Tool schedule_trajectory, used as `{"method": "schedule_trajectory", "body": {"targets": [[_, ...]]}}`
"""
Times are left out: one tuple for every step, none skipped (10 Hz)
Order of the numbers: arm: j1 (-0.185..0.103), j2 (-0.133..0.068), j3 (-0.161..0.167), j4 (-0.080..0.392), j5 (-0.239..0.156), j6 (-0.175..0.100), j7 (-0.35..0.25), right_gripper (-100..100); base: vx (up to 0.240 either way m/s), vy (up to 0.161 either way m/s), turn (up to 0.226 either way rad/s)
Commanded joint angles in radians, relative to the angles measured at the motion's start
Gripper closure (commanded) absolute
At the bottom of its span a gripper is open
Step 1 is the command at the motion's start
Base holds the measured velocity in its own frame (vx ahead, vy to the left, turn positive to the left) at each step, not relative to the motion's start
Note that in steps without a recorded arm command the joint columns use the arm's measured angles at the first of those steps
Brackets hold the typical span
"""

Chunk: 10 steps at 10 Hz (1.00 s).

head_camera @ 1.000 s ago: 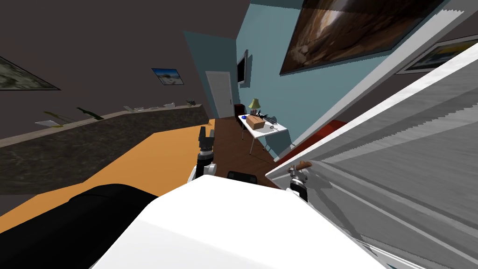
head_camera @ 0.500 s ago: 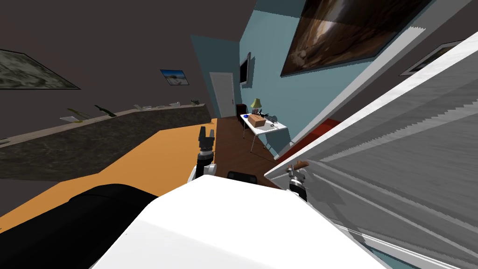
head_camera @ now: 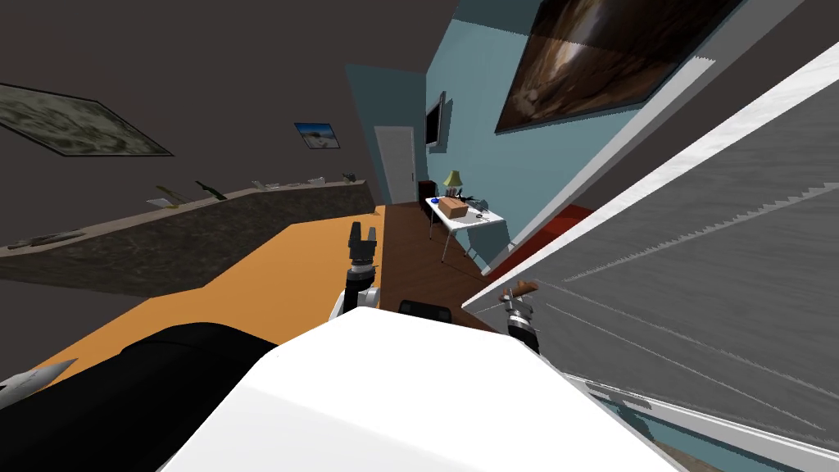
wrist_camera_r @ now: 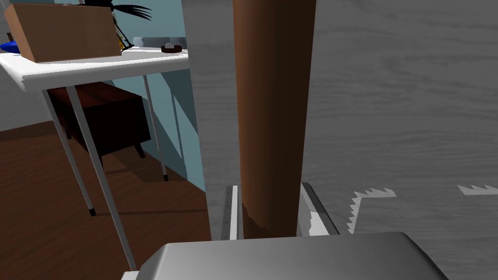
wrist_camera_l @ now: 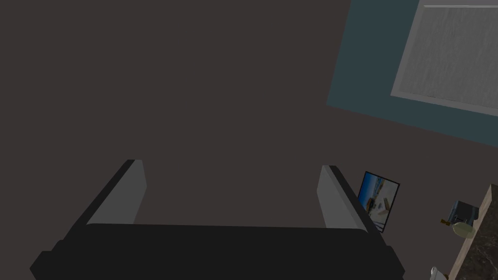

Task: Pull the door open

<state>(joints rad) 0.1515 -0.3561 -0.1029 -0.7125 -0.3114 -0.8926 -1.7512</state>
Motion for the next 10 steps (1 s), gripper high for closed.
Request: {"method": "schedule_trajectory", "body": {"targets": [[0.012, -0.008, 0.016, -0.011, 0.012, -0.012, -0.018, 100, -0.212, 0.022, 0.041], [0.02, -0.014, 0.029, -0.017, 0.022, -0.02, -0.03, 100, -0.217, 0.001, 0.053], [0.023, -0.017, 0.036, -0.02, 0.027, -0.024, -0.037, 100, -0.209, -0.003, 0.046], [0.02, -0.014, 0.032, -0.014, 0.024, -0.017, -0.031, 100, -0.089, 0.003, 0.017], [0.031, -0.019, 0.049, -0.018, 0.037, -0.029, -0.045, 100, -0.114, -0.019, 0.042], [0.038, -0.023, 0.059, -0.022, 0.045, -0.037, -0.053, 100, -0.203, -0.047, 0.061], [0.045, -0.029, 0.069, -0.026, 0.054, -0.047, -0.063, 100, -0.208, -0.034, 0.058], [0.052, -0.034, 0.08, -0.031, 0.063, -0.057, -0.074, 100, -0.209, -0.014, 0.044], [0.06, -0.04, 0.092, -0.035, 0.073, -0.068, -0.084, 100, -0.199, -0.015, 0.041], [0.067, -0.046, 0.103, -0.04, 0.082, -0.079, -0.094, 100, -0.214, -0.023, 0.043]]}}
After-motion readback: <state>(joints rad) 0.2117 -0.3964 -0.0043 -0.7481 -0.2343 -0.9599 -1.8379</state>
